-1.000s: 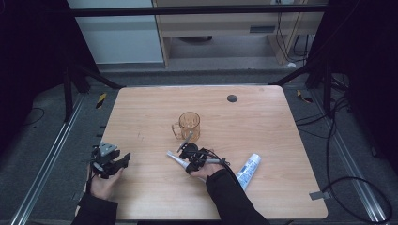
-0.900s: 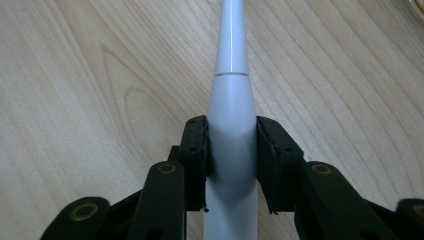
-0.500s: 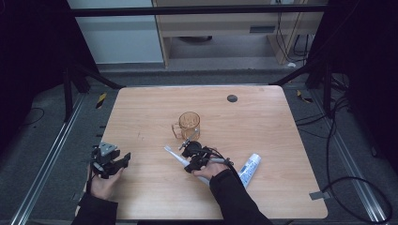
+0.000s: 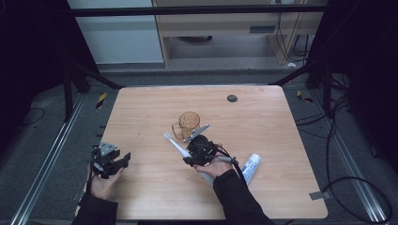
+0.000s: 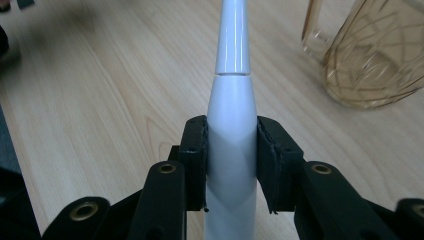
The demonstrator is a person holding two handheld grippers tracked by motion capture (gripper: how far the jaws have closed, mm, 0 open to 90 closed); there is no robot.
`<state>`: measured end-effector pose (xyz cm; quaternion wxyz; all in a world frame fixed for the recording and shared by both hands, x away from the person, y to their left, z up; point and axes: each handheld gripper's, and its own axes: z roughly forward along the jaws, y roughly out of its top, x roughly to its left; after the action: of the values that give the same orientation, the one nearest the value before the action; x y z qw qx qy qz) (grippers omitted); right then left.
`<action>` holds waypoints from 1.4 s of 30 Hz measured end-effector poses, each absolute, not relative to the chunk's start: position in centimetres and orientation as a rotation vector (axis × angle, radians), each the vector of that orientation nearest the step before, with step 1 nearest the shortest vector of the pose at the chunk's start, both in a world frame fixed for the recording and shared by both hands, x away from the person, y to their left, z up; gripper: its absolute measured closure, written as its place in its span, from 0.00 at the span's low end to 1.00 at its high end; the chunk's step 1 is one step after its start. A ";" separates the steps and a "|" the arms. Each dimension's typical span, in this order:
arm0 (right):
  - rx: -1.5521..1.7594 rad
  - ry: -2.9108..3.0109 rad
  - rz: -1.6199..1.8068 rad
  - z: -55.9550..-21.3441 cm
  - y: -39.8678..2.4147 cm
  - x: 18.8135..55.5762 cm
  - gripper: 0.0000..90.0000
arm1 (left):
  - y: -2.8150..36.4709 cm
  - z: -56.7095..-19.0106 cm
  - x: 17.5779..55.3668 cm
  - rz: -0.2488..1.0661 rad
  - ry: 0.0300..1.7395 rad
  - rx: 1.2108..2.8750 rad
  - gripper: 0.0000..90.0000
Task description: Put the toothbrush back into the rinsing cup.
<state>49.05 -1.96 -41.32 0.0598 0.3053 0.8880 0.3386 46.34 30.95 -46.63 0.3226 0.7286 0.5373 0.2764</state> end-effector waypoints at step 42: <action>1.049 1.903 1.621 -35.7 -3.2 50.7 0.74 | 31.0 -46.7 46.3 0.727 1.414 1.902 0.58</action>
<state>50.71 -3.24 -35.70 0.2134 0.3779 0.6858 0.5842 46.32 31.04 -46.65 0.3252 0.7257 0.5392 0.2773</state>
